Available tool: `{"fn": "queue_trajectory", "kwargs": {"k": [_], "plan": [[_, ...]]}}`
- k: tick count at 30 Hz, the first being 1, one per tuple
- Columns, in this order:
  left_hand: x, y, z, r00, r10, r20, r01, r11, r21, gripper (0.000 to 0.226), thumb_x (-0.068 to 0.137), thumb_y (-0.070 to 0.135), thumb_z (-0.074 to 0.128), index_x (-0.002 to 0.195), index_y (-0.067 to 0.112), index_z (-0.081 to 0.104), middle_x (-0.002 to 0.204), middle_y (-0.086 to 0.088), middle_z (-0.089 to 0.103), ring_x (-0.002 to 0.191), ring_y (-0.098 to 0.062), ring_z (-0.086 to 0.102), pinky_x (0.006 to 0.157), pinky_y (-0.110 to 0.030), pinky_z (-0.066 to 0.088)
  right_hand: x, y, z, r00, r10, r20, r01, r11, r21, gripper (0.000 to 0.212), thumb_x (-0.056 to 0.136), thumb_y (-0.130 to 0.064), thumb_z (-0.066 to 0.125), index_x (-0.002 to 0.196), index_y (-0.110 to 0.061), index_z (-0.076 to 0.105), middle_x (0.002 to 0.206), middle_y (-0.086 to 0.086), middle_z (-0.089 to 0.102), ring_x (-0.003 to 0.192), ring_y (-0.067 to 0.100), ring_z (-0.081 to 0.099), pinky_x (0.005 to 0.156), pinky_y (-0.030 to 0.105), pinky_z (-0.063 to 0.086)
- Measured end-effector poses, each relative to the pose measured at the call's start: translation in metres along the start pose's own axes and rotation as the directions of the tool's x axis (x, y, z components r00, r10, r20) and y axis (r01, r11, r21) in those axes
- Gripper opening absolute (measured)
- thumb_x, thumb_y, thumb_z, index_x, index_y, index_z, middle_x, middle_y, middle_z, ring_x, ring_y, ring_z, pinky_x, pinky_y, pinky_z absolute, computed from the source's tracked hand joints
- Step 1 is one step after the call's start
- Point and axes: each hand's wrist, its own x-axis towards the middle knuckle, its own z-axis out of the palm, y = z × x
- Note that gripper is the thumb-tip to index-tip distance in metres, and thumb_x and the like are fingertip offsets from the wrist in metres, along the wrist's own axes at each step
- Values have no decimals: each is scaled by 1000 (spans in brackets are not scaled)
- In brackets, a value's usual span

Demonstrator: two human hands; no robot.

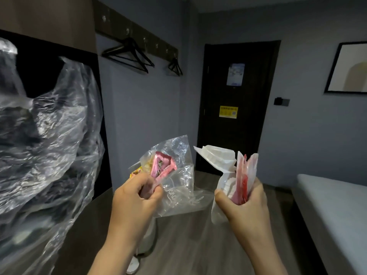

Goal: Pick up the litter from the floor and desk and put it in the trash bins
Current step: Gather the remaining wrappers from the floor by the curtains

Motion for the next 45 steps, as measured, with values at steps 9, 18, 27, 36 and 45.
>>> {"fn": "queue_trajectory", "kwargs": {"k": [9, 18, 27, 36, 45], "plan": [[84, -47, 121, 998, -51, 40, 53, 997, -49, 14, 76, 18, 69, 68, 14, 58, 63, -2, 55, 60, -20, 51, 54, -34, 43, 128, 59, 18, 1000, 15, 10, -15, 1000, -16, 91, 50, -53, 69, 135, -41, 37, 120, -17, 48, 109, 3, 54, 81, 24, 48], [191, -125, 245, 994, -72, 86, 83, 987, -140, 16, 74, 11, 71, 65, 15, 58, 64, -4, 57, 64, -20, 54, 56, -28, 41, 268, 123, 78, 999, 28, -40, -33, 990, -138, 94, 46, -57, 67, 132, -37, 35, 119, -12, 46, 108, 10, 53, 90, 40, 52], [325, -216, 346, 995, -76, 59, 83, 988, -133, 15, 72, 15, 72, 72, 21, 59, 63, 8, 57, 57, -7, 49, 51, -17, 35, 416, 168, 157, 997, 23, -67, -35, 985, -171, 95, 47, -55, 68, 135, -38, 36, 121, -13, 50, 109, 8, 54, 90, 38, 53], [413, -294, 446, 995, -90, 46, 93, 994, -62, 15, 71, 15, 72, 71, 20, 58, 62, 5, 54, 53, -3, 44, 48, -12, 31, 552, 247, 221, 997, 69, -30, -74, 983, -167, 94, 47, -58, 66, 133, -35, 37, 116, -9, 50, 103, 9, 55, 79, 33, 55], [538, -337, 568, 996, -93, -5, 93, 995, 20, 23, 70, 10, 71, 62, 20, 53, 61, 3, 51, 51, -4, 43, 48, -10, 32, 736, 321, 276, 996, 81, 43, -76, 990, -121, 98, 45, -60, 67, 134, -33, 36, 116, -9, 46, 105, 11, 52, 86, 42, 55]]}}
